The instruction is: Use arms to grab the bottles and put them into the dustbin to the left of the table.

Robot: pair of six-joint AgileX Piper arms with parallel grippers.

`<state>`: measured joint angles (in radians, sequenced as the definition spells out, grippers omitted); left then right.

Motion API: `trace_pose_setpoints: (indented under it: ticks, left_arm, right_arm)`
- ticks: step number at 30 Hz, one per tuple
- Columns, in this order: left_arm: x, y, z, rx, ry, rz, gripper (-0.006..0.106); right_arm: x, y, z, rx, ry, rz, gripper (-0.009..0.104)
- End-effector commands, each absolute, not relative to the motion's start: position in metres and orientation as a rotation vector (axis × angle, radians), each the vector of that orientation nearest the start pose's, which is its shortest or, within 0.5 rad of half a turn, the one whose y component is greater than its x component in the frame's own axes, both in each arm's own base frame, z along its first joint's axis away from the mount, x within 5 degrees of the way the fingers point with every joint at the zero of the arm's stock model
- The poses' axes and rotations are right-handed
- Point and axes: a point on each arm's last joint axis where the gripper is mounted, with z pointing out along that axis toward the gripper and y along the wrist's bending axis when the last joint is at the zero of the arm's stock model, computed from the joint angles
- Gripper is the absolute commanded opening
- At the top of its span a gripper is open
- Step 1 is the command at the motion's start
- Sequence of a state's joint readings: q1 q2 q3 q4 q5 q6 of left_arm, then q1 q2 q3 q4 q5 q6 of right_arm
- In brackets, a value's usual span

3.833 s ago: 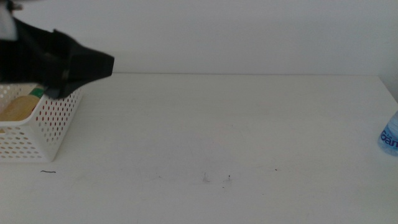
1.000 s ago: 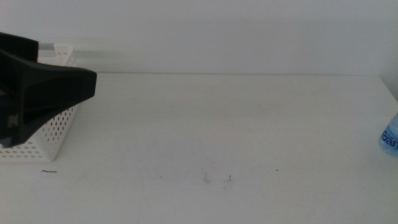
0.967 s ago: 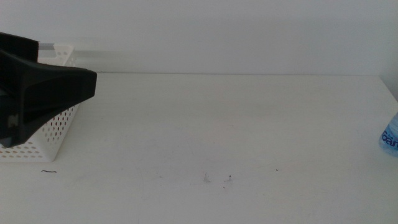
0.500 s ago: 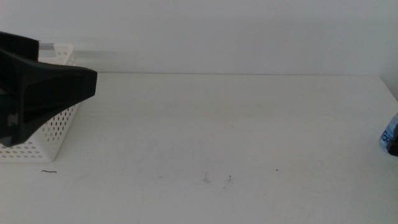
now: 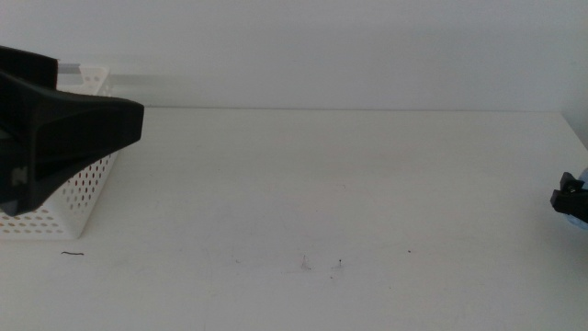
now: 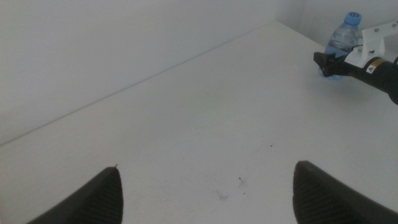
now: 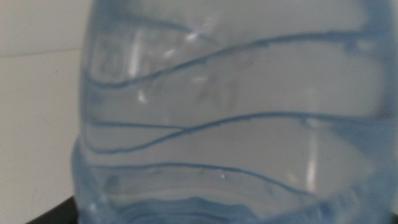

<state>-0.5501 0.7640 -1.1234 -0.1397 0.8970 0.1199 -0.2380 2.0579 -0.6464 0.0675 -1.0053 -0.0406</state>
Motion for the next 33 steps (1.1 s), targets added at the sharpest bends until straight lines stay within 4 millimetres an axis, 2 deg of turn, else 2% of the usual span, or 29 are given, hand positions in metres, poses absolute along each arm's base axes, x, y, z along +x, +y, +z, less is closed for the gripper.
trace_pose_setpoints:
  ticks: [1, 3, 4, 5, 7, 9, 12, 14, 18, 20, 22, 25, 29, 31, 33]
  left_arm:
    - [0.097, -0.073, 0.437, 0.640, 1.918, -0.460, 0.093]
    - [0.097, -0.073, 0.437, 0.640, 1.918, -0.460, 0.093]
    - [0.097, -0.073, 0.437, 0.640, 1.918, -0.460, 0.093]
    - [0.097, -0.073, 0.437, 0.640, 1.918, -0.460, 0.093]
    - [0.097, -0.073, 0.437, 0.640, 1.918, -0.460, 0.093]
    - [0.097, -0.073, 0.437, 0.640, 1.918, -0.460, 0.093]
    - [0.097, -0.073, 0.437, 0.640, 1.918, -0.460, 0.093]
    - [0.097, -0.073, 0.437, 0.640, 1.918, -0.460, 0.093]
    - [0.097, -0.073, 0.437, 0.640, 1.918, -0.460, 0.093]
    - [0.097, -0.073, 0.437, 0.640, 1.918, -0.460, 0.093]
    - [0.097, -0.073, 0.437, 0.640, 1.918, -0.460, 0.093]
    - [0.097, -0.073, 0.437, 0.640, 1.918, -0.460, 0.093]
    - [0.097, -0.073, 0.437, 0.640, 1.918, -0.460, 0.093]
    - [0.097, -0.073, 0.437, 0.640, 1.918, -0.460, 0.093]
    - [0.097, -0.073, 0.437, 0.640, 1.918, -0.460, 0.093]
  right_arm:
    - [0.328, -0.079, 0.087, 0.205, 1.883, -0.216, 0.068]
    - [0.330, -0.072, 0.088, 0.152, 1.893, -0.216, 0.028]
    - [0.332, -0.065, 0.092, 0.113, 1.892, -0.212, 0.002]
    - [0.334, -0.055, 0.096, 0.083, 1.891, -0.194, 0.000]
    - [0.340, -0.031, 0.109, 0.012, 1.881, -0.147, -0.002]
    - [0.352, 0.003, 0.125, -0.079, 1.870, -0.076, -0.002]
    - [0.380, 0.063, 0.155, -0.208, 1.865, 0.050, -0.002]
    - [0.399, 0.112, 0.172, -0.295, 1.859, 0.146, -0.002]
    - [0.422, 0.201, 0.179, -0.467, 1.812, 0.275, -0.002]
    - [0.430, 0.238, 0.169, -0.538, 1.818, 0.309, -0.002]
    - [0.436, 0.265, 0.159, -0.581, 1.819, 0.332, -0.002]
    - [0.437, 0.285, 0.139, -0.621, 1.842, 0.347, -0.002]
    - [0.436, 0.289, 0.126, -0.619, 1.863, 0.355, 0.000]
    - [0.436, 0.288, 0.123, -0.596, 1.891, 0.365, 0.010]
    - [0.435, 0.288, 0.121, -0.572, 1.930, 0.378, 0.028]
